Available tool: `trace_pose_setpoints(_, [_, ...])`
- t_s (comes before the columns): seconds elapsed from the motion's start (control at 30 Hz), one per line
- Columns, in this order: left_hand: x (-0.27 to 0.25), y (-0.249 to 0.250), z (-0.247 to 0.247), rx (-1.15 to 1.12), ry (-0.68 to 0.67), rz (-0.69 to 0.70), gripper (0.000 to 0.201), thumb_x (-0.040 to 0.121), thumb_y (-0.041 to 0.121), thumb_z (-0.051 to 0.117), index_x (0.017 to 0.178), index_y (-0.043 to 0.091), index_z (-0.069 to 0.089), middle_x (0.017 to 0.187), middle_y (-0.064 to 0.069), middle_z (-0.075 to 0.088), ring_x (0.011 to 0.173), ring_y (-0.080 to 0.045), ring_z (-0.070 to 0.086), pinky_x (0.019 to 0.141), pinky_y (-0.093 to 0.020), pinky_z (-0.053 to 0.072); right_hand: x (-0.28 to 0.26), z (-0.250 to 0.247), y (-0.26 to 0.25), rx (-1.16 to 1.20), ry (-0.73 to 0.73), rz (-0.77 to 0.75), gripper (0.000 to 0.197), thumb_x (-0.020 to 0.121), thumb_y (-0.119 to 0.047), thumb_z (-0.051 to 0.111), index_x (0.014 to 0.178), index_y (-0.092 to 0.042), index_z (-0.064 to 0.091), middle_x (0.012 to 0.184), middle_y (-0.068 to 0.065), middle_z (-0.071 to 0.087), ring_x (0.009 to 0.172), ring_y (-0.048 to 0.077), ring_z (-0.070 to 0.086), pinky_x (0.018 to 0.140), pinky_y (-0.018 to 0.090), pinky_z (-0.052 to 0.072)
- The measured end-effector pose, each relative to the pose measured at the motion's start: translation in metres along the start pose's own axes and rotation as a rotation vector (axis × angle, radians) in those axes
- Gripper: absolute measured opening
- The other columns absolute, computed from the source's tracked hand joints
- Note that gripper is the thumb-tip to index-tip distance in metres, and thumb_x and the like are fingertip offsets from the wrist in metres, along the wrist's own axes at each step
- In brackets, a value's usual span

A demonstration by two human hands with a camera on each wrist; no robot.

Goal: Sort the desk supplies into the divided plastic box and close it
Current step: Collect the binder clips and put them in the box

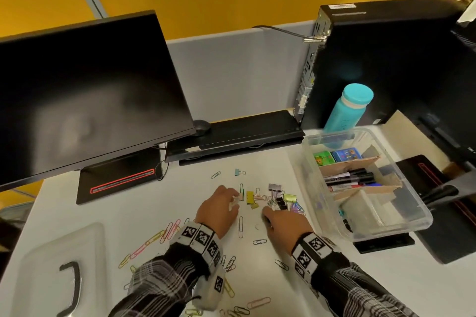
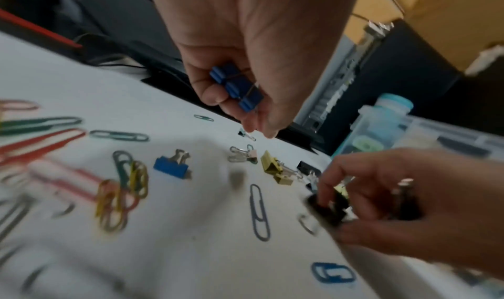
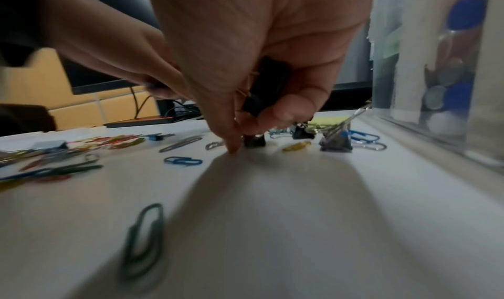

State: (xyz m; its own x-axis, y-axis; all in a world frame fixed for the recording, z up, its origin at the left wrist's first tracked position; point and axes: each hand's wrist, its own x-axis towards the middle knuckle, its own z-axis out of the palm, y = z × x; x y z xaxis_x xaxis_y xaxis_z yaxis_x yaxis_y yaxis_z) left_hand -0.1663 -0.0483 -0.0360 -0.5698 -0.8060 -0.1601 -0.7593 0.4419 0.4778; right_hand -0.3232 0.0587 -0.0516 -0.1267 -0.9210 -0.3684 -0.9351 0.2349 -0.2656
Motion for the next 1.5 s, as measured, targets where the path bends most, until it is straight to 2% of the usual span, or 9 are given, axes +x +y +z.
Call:
trace_pose_setpoints(0.1, [0.024, 0.005, 0.003, 0.19, -0.118, 0.04, 0.033, 0.093, 0.016, 0.047, 0.126, 0.021, 0.05, 0.125, 0.001, 0.046, 0.091, -0.022, 0.062, 0.079, -0.033, 0.053, -0.014, 0.003, -0.002, -0.059, -0.029, -0.031, 0.017, 0.092, -0.016, 0.039, 0.108, -0.02, 0.041, 0.077, -0.002, 0.054, 0.065, 0.022, 0.05, 0.077, 0.039, 0.048])
trace_pose_setpoints(0.2, [0.036, 0.005, 0.006, 0.278, -0.205, 0.045, 0.031, 0.092, 0.018, 0.048, 0.123, 0.019, 0.049, 0.125, -0.001, 0.043, 0.089, -0.023, 0.061, 0.077, -0.036, 0.054, -0.022, 0.001, -0.002, -0.061, -0.067, -0.033, 0.019, 0.092, -0.02, 0.038, 0.111, -0.021, 0.037, 0.078, -0.001, 0.047, 0.065, 0.025, 0.045, 0.057, 0.03, 0.039])
trace_pose_setpoints(0.47, [0.025, -0.002, 0.007, 0.046, -0.063, -0.057, 0.021, 0.091, 0.032, 0.053, 0.11, 0.023, 0.056, 0.117, 0.006, 0.046, 0.083, -0.013, 0.059, 0.075, -0.026, 0.049, -0.033, -0.005, 0.002, 0.05, -0.086, -0.029, 0.026, 0.086, -0.04, 0.048, 0.101, -0.019, 0.045, 0.087, 0.001, 0.063, 0.067, 0.021, 0.051, 0.065, 0.03, 0.046])
trace_pose_setpoints(0.67, [-0.009, -0.005, -0.015, -0.625, 0.014, -0.181, 0.01, 0.09, 0.026, 0.06, 0.099, 0.022, 0.057, 0.104, 0.011, 0.062, 0.063, -0.007, 0.052, 0.063, -0.032, 0.054, -0.053, -0.025, 0.005, 0.803, -0.095, 0.056, 0.01, 0.093, -0.024, 0.045, 0.088, -0.018, 0.051, 0.073, -0.005, 0.062, 0.055, 0.004, 0.051, 0.054, 0.021, 0.044])
trace_pose_setpoints(0.93, [-0.042, -0.009, -0.023, -0.854, -0.034, -0.215, 0.012, 0.094, 0.016, 0.053, 0.104, 0.017, 0.06, 0.097, -0.001, 0.073, 0.054, -0.015, 0.047, 0.051, -0.024, 0.044, -0.088, -0.063, 0.02, 1.682, -0.039, 0.132, 0.02, 0.082, -0.023, 0.04, 0.083, -0.009, 0.055, 0.065, 0.015, 0.054, 0.046, 0.021, 0.044, 0.041, 0.023, 0.034])
trace_pose_setpoints(1.03, [-0.049, -0.011, -0.017, -0.773, -0.041, -0.216, 0.015, 0.095, 0.018, 0.052, 0.101, 0.024, 0.065, 0.091, -0.003, 0.071, 0.056, -0.015, 0.052, 0.053, -0.023, 0.044, -0.101, -0.082, 0.034, 1.54, 0.346, 0.151, 0.021, 0.079, -0.026, 0.04, 0.076, -0.013, 0.058, 0.063, 0.012, 0.055, 0.045, 0.018, 0.044, 0.04, 0.023, 0.034])
trace_pose_setpoints(1.13, [-0.055, -0.011, -0.01, -0.737, -0.059, -0.216, 0.019, 0.096, 0.015, 0.049, 0.099, 0.023, 0.066, 0.088, -0.006, 0.067, 0.055, -0.013, 0.053, 0.053, -0.022, 0.044, -0.106, -0.094, 0.055, 0.967, 0.793, 0.19, 0.014, 0.093, -0.019, 0.044, 0.086, -0.015, 0.055, 0.07, 0.001, 0.059, 0.057, 0.012, 0.053, 0.05, 0.016, 0.043])
trace_pose_setpoints(1.33, [-0.065, 0.002, -0.003, -0.663, -0.102, -0.166, 0.017, 0.097, 0.015, 0.048, 0.099, 0.02, 0.064, 0.088, -0.009, 0.063, 0.051, -0.004, 0.052, 0.052, -0.016, 0.043, -0.089, -0.065, 0.087, 0.402, 0.515, 0.201, 0.013, 0.09, -0.022, 0.054, 0.102, -0.019, 0.058, 0.097, -0.002, 0.066, 0.086, 0.012, 0.062, 0.074, 0.027, 0.05])
trace_pose_setpoints(1.5, [-0.073, 0.019, 0.0, -0.57, -0.14, -0.09, 0.017, 0.096, 0.017, 0.049, 0.099, 0.028, 0.061, 0.084, 0.001, 0.057, 0.061, -0.006, 0.051, 0.061, -0.021, 0.048, -0.11, -0.071, 0.097, 0.475, 0.831, 0.277, 0.019, 0.093, -0.023, 0.045, 0.107, -0.02, 0.057, 0.102, -0.006, 0.058, 0.101, 0.015, 0.053, 0.083, 0.028, 0.04])
